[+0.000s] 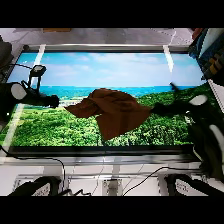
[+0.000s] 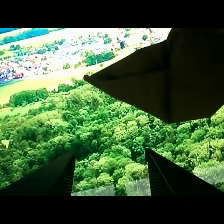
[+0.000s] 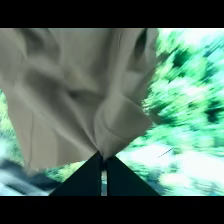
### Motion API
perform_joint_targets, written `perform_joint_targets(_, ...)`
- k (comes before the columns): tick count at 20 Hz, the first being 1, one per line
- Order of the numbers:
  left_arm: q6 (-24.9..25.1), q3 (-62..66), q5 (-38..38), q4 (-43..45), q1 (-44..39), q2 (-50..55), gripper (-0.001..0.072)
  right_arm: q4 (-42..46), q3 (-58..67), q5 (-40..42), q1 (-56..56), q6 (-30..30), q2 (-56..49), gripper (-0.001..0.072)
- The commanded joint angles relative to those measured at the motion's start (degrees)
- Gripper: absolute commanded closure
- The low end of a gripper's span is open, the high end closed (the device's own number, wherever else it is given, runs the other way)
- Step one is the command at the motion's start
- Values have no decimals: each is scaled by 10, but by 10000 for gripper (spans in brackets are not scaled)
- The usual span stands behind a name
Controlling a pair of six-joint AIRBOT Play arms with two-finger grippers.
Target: Fold the clothes and pants, and hang the long-sleeved shirts on hangers.
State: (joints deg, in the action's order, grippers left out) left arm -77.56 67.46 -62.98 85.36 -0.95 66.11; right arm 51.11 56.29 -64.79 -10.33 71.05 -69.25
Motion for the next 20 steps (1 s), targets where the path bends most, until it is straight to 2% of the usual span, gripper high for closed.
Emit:
perform_joint_targets(1,-18,0,4,-7,1,2,246,112,73,-59,-80,31,81,699)
perform_joint_targets(4,-21,-9,5,-99,1,13,246,140,78,-63,-126,30,122,699)
perform_joint_targets(7,-21,-47,12,-190,-6,42,247,151,75,-67,-132,30,119,699)
perform_joint_targets(12,-21,-97,87,-264,-14,128,246,154,67,-66,-132,30,115,698)
perform_joint_targets(17,-18,-96,149,-413,-38,231,245,154,67,-65,-132,29,115,698)
perform_joint_targets(20,-15,-96,202,-426,-64,269,246,154,67,-61,-132,29,115,698)
